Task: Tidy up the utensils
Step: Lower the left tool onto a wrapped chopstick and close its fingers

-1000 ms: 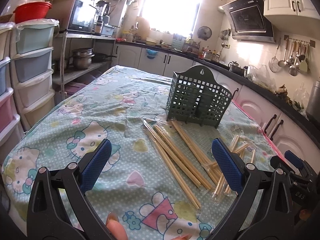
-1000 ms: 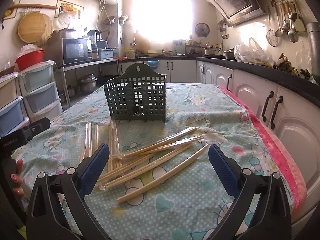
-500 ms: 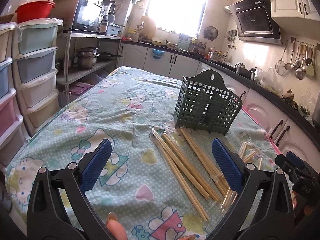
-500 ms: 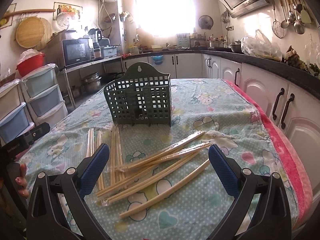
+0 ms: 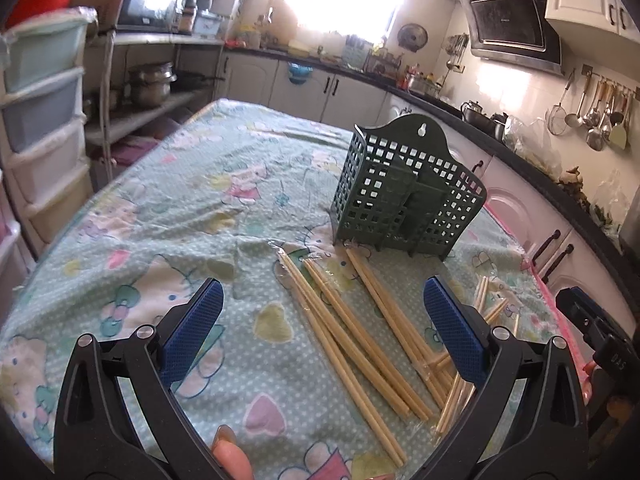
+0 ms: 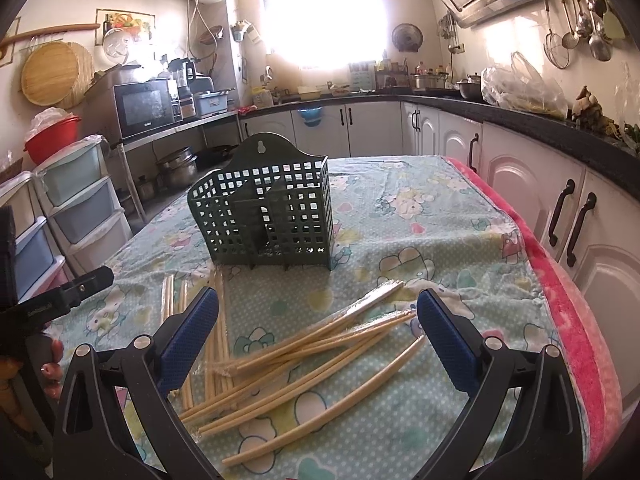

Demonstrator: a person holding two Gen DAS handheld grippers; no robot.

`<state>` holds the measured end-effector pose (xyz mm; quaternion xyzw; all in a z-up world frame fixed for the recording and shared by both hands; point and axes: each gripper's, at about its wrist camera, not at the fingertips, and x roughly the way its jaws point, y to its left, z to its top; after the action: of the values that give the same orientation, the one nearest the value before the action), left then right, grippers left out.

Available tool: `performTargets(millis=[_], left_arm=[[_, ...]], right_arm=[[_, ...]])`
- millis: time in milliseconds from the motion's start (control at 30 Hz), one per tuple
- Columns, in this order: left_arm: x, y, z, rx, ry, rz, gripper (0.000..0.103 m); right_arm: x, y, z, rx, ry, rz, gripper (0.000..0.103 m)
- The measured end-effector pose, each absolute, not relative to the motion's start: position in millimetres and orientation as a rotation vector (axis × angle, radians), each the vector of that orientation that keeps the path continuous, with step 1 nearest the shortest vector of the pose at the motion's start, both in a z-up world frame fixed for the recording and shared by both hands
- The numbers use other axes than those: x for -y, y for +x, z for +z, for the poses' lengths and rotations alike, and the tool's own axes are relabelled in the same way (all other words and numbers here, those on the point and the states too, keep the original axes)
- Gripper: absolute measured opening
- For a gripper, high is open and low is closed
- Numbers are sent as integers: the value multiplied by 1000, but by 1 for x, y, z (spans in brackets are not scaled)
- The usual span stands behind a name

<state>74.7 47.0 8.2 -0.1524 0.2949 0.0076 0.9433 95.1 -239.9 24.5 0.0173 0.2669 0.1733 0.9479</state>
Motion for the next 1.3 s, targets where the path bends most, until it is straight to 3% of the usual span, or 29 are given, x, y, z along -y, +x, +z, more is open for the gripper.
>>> performTargets(millis=[667,767,1067,1300], left_arm=[[-75,163,-14,-817,-368,-15,93],[-81,170,-20,-847,-378,-5,89],[-95,184,-39,-927,-426,11,65],[-100,194,-44,-959,-451,4,59]], right_arm=[[267,183,0,-774,88,333,97],[271,201,-8,-833,134,340,96],[281,241,-37,-1020,261,324,60],[288,258,-48,-1097,338,313,53]])
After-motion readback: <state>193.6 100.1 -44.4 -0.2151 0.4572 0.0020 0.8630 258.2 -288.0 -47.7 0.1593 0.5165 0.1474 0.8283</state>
